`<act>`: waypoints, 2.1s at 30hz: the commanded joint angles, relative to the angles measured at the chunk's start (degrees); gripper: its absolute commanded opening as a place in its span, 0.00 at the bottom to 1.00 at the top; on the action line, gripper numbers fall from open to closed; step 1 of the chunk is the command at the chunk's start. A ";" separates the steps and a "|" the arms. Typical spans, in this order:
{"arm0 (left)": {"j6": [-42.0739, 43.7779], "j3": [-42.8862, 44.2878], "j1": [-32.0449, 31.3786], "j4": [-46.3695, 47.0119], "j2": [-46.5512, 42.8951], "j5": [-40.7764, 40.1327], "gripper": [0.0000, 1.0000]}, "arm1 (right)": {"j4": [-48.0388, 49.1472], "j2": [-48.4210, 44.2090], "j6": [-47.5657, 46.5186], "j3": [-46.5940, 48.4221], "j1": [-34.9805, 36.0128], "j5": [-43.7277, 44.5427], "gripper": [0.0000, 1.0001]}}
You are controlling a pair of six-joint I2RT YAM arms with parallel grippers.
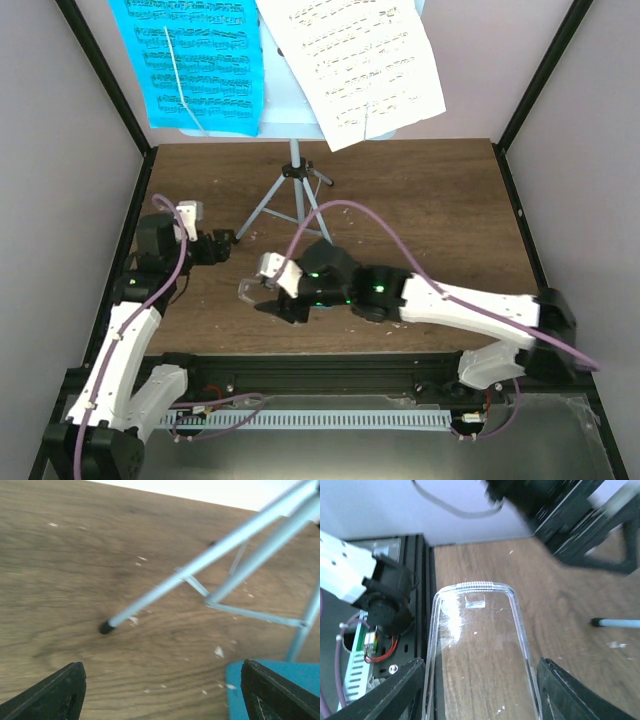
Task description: Pack up the instrument practice props
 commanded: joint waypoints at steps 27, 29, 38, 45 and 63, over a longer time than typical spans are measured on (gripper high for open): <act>-18.24 -18.95 -26.43 40.63 22.92 22.06 0.70 | 11.63 -23.57 27.46 -32.87 -31.13 6.58 0.53; -18.20 -19.03 -26.50 41.21 23.97 21.81 0.70 | 13.12 -22.00 27.71 -32.98 -31.13 5.62 0.53; -19.01 -19.34 -26.90 44.81 26.32 23.66 0.69 | 17.16 -15.75 28.33 -31.44 -31.05 2.44 0.52; -19.76 -18.19 -28.55 44.64 28.07 24.10 0.67 | 19.03 -12.63 27.33 -29.97 -31.12 2.05 0.52; -23.34 -17.69 -35.59 46.54 28.62 20.63 0.66 | 24.70 -9.47 26.73 -29.54 -31.13 4.72 0.52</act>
